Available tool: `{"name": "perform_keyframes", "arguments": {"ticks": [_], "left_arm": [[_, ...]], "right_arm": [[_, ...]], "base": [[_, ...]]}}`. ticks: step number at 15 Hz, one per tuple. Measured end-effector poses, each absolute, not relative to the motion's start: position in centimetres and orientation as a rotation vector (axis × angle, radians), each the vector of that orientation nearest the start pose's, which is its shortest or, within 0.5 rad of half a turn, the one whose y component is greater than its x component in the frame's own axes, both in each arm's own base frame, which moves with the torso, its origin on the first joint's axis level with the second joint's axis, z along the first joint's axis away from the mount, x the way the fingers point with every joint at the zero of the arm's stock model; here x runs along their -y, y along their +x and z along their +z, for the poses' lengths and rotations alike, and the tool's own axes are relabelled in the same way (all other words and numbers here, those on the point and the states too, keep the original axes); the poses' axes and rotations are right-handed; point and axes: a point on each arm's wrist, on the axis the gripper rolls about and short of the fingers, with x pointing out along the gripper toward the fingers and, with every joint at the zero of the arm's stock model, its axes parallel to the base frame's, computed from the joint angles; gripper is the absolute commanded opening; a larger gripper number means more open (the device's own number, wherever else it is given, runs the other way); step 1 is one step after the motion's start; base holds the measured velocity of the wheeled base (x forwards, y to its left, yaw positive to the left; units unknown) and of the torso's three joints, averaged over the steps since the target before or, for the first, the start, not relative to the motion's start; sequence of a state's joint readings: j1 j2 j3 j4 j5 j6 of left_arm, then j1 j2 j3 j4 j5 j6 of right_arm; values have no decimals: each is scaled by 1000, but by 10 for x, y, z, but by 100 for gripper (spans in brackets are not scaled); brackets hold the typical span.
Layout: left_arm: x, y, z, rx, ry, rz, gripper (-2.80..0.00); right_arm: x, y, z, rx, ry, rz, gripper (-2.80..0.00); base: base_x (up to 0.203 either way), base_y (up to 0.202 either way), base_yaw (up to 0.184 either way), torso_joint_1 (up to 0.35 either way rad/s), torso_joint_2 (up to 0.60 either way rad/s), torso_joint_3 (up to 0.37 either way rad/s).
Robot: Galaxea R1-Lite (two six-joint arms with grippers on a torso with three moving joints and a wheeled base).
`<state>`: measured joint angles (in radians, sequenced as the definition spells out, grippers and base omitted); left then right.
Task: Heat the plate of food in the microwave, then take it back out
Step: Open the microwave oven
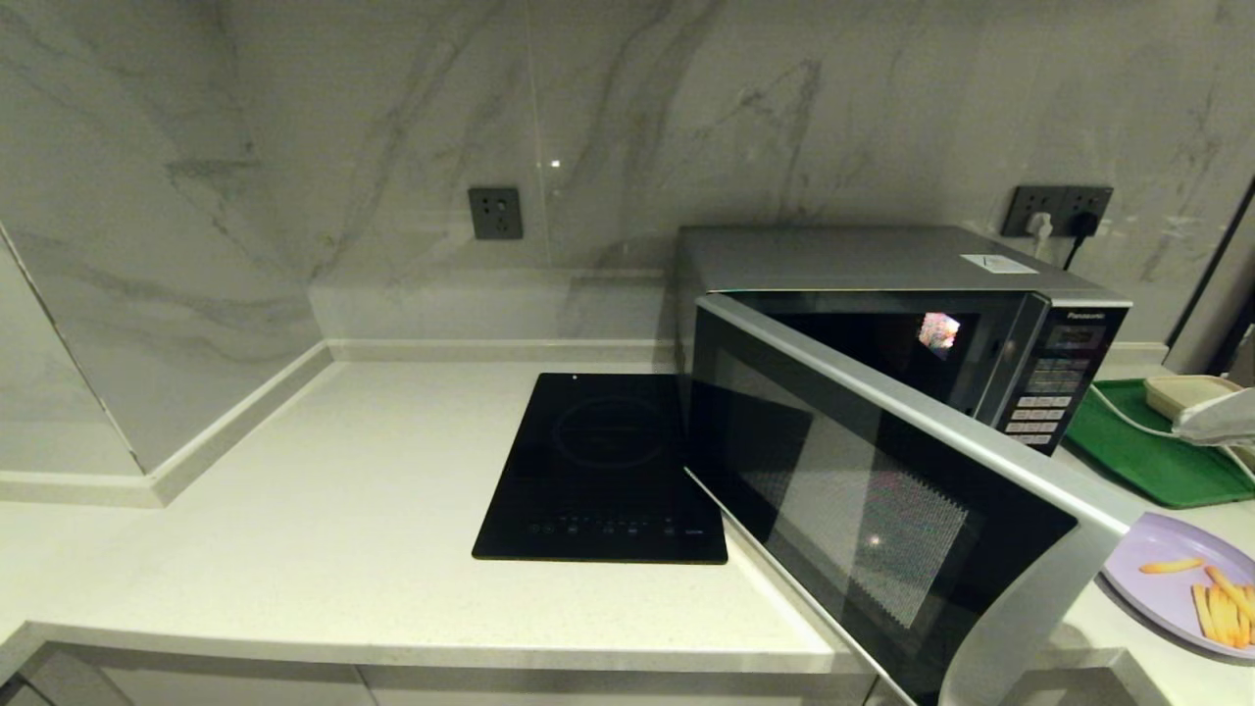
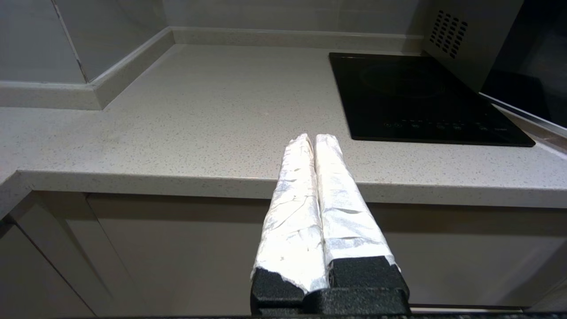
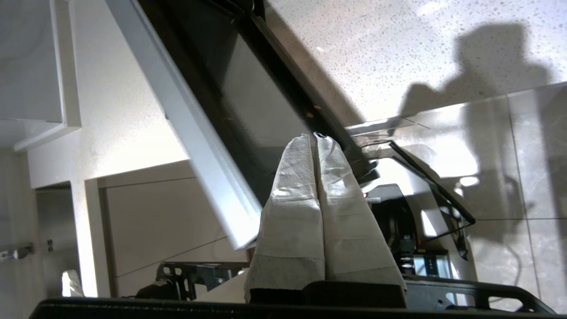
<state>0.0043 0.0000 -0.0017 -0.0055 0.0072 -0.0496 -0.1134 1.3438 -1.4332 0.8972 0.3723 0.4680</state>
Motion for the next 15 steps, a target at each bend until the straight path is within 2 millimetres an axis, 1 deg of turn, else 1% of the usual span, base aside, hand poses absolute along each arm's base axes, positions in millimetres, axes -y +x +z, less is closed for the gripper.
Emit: {"name": "perform_keyframes", "arguments": {"ticks": [3,5,7,8,11,13,15], "left_arm": [[0,-23,76,7,-50,11,-280],[0,-23,77,8,-50,11,-280],[0,-23,77,8,-50,11,-280],[0,-23,77,8,-50,12,-280],[0,-23,77,8,-50,11,-280],[0,-23,77,8,-50,11,-280],[0,-23,77,8,-50,11,-280]], "right_arm": [[10,159,308,-833,624,42,-280],[12,154,305,-823,598,-30,-280],[14,148,303,-799,572,-172,-280],[16,144,301,-772,568,-283,-280],[21,122,294,-666,572,-596,-280],[23,110,285,-631,590,-726,-280],[24,104,274,-625,639,-795,-280]], "base": [[0,0,0,0,0,0],[0,0,0,0,0,0],[0,0,0,0,0,0],[0,0,0,0,0,0],[0,0,0,0,0,0],[0,0,0,0,0,0],[0,0,0,0,0,0]]}}
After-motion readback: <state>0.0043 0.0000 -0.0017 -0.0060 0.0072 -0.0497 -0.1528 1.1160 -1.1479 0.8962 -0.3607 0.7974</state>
